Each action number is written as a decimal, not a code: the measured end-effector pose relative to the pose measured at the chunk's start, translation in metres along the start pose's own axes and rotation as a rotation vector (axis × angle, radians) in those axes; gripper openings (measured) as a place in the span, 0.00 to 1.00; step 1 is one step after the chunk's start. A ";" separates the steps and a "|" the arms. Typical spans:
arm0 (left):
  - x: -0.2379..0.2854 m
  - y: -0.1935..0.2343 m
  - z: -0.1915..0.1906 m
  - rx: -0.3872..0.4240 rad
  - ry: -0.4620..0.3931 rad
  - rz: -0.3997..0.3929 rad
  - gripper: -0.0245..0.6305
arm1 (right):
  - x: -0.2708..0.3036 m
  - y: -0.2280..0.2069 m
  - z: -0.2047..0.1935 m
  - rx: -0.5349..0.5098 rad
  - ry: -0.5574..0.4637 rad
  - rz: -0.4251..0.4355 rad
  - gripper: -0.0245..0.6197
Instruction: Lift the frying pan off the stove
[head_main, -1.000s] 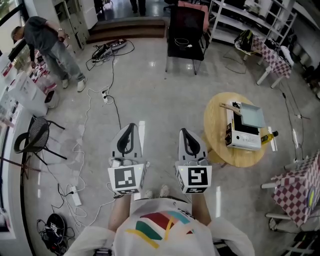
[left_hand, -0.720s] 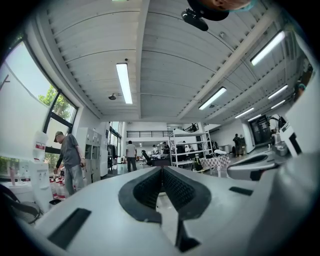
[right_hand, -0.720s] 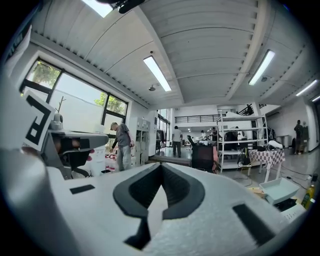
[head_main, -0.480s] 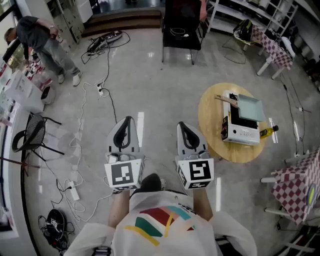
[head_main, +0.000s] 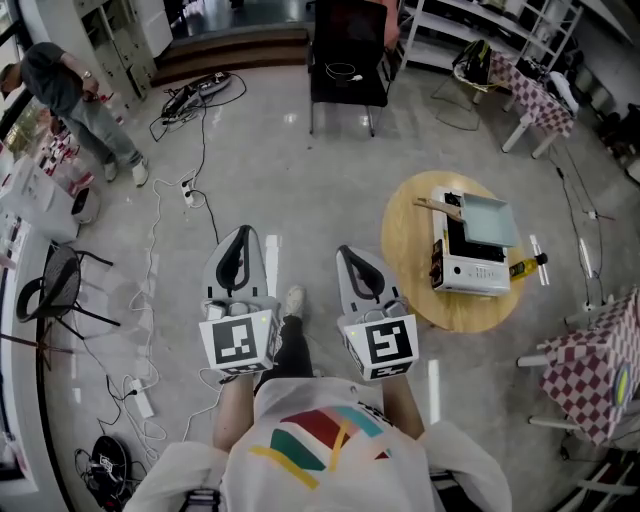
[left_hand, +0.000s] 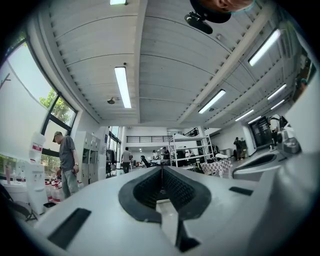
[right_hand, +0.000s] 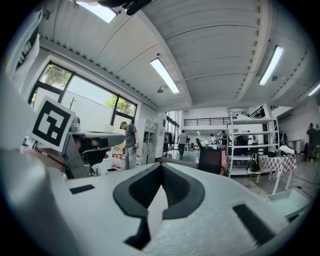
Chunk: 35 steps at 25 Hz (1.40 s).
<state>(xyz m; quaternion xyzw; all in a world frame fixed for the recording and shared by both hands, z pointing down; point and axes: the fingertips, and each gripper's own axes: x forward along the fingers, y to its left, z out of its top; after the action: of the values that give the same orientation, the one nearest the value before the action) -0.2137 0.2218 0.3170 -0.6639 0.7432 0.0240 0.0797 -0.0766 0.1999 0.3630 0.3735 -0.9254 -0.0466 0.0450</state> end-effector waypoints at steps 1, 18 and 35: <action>0.006 -0.001 -0.001 -0.003 -0.002 -0.004 0.05 | 0.003 -0.003 -0.001 -0.011 0.001 -0.001 0.03; 0.124 0.022 -0.042 -0.025 0.043 -0.026 0.05 | 0.113 -0.030 -0.002 -0.106 0.035 0.036 0.03; 0.284 0.109 -0.051 -0.069 0.033 0.005 0.05 | 0.304 -0.076 0.012 -0.082 0.072 0.053 0.03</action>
<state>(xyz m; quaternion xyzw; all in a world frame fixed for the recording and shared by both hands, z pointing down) -0.3558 -0.0516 0.3170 -0.6648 0.7447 0.0389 0.0443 -0.2438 -0.0656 0.3566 0.3480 -0.9301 -0.0696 0.0946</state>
